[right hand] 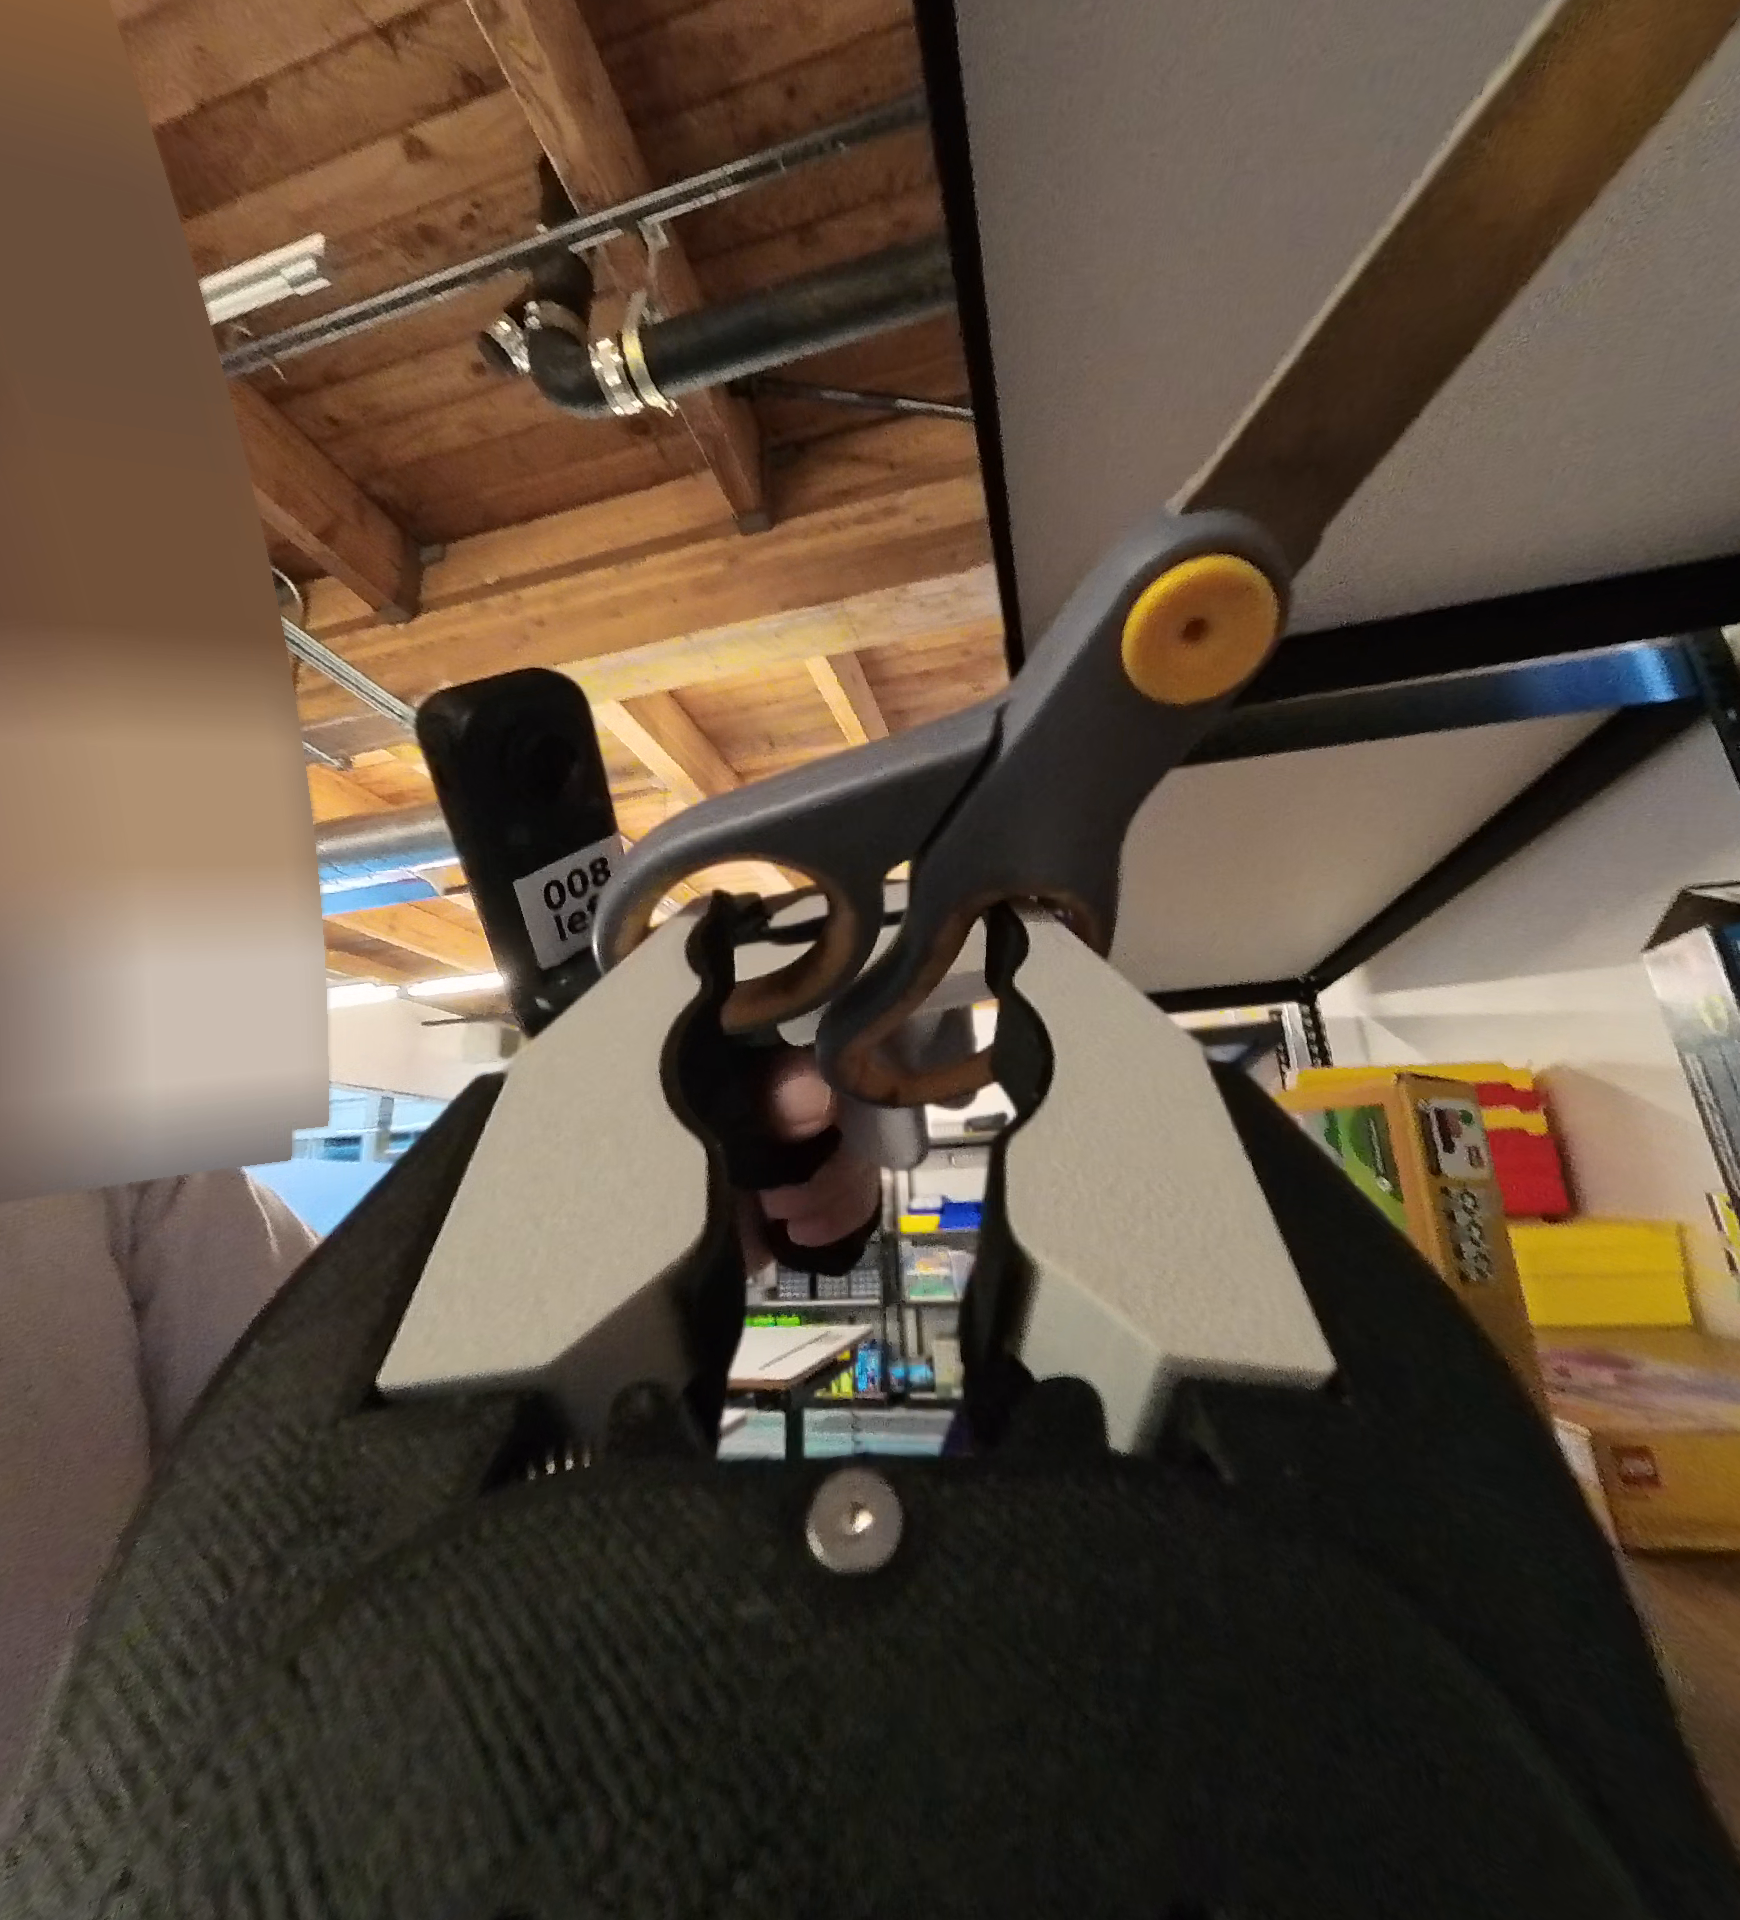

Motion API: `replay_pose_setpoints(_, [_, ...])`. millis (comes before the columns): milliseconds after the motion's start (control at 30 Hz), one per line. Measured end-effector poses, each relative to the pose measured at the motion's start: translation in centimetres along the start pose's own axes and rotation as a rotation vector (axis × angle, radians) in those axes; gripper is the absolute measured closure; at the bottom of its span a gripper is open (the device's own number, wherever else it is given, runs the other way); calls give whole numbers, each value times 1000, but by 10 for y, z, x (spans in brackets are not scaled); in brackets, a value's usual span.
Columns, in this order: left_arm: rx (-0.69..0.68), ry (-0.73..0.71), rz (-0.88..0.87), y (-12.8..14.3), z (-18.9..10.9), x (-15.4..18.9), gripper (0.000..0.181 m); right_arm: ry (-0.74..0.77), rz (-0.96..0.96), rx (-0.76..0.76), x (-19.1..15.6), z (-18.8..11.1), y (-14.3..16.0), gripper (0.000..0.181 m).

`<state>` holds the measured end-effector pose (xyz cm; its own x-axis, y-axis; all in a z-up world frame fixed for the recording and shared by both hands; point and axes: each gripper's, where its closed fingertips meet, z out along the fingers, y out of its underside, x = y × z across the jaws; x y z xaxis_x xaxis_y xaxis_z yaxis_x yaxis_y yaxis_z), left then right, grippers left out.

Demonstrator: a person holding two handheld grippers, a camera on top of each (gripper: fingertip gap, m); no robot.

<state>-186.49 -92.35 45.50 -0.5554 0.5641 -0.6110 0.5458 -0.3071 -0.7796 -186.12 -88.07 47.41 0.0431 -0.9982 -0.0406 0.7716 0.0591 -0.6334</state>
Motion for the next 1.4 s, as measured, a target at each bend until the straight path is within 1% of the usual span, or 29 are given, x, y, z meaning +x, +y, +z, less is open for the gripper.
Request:
replay_pose_setpoints(133, [31, -28, 23, -7, -4, 0, 181, -28, 23, 43, -3, 2, -6, 135])
replay_pose_setpoints(200, [35, -31, 20, -7, -4, 0, 181, 3, -42, 50, -3, 3, -8, 135])
replay_pose_setpoints(333, [51, -17, -4, -8, -3, 3, 181, 62, -197, 130, -8, 2, -19, 136])
replay_pose_setpoints(600, [42, -25, 23, -5, 1, 8, 181, 93, -201, 68, -1, 3, -11, 137])
replay_pose_setpoints(700, [25, -45, 65, -3, 2, 6, 181, 130, -254, -7, 1, 5, -3, 137])
replay_pose_setpoints(767, [18, -40, 75, -2, 2, 8, 181, 137, -266, -26, 0, 5, -2, 137])
replay_pose_setpoints(833, [6, -28, 72, 1, 3, 10, 181, 153, -255, -14, 1, 4, -5, 137])
replay_pose_setpoints(900, [0, -21, 67, 2, 4, 10, 181, 135, -246, 21, -1, 2, -13, 137])
replay_pose_setpoints(967, [-7, -21, 67, 3, 4, 10, 181, 157, -225, 14, 6, -2, -15, 139])
replay_pose_setpoints(1000, [-8, -23, 69, 3, 4, 9, 181, 147, -218, 38, 2, -3, -21, 138])
replay_pose_setpoints(1033, [-8, -20, 69, 3, 4, 9, 181, 145, -261, 37, 1, -4, -22, 138])
replay_pose_setpoints(1067, [-9, -16, 66, 3, 4, 10, 181, 168, -288, 10, 5, -5, -20, 142])
replay_pose_setpoints(1100, [-10, -10, 65, 3, 4, 10, 181, 167, -261, -4, 6, -5, -18, 144])
replay_pose_setpoints(1133, [-9, -9, 66, 2, 4, 11, 181, 163, -235, 2, 5, -5, -19, 145])
replay_pose_setpoints(1200, [-9, -8, 78, 0, 5, 13, 181, 193, -274, 3, 8, -6, -19, 145])
replay_pose_setpoints(1267, [-7, -13, 88, -1, 6, 15, 181, 173, -232, 30, 4, -5, -21, 145])
replay_pose_setpoints(1333, [-4, -9, 86, -1, 6, 16, 181, 189, -284, -1, 6, -5, -16, 146])
replay_pose_setpoints(1367, [-5, -13, 86, -1, 5, 15, 181, 192, -251, -2, 6, -5, -17, 146])
replay_pose_setpoints(1400, [-1, -20, 90, -1, 4, 14, 181, 163, -229, 22, 0, -3, -21, 146])
